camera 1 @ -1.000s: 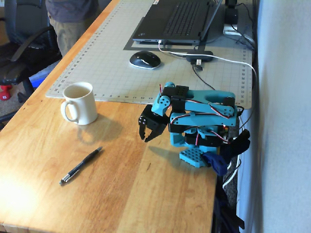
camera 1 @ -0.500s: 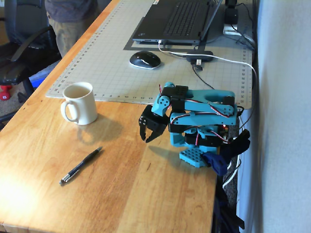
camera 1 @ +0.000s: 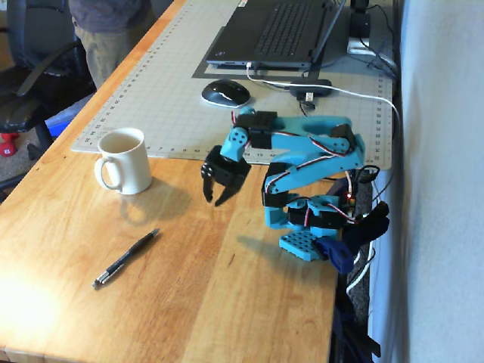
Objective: Grasp a pen and put it in a mug.
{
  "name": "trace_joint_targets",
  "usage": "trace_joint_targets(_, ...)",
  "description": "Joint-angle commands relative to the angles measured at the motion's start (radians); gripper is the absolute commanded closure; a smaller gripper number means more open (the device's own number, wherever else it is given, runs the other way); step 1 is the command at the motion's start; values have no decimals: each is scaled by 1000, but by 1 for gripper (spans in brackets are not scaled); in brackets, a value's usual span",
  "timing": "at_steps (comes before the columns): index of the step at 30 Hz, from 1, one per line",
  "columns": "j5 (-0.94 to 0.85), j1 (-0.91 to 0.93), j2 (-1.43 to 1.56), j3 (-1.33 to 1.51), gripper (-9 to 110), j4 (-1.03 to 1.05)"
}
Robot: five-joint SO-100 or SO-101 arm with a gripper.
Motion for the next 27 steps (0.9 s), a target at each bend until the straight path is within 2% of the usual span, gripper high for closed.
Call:
trace_joint_targets(1,100,-8,-103,-186,97,-8)
trace_joint_targets(12,336,-114,-483,-555,97,-9)
trace_joint_targets(20,377,-187,-795,-833,96,-20)
trace_joint_targets(27,402,-244,-1052,-1081,90,-20)
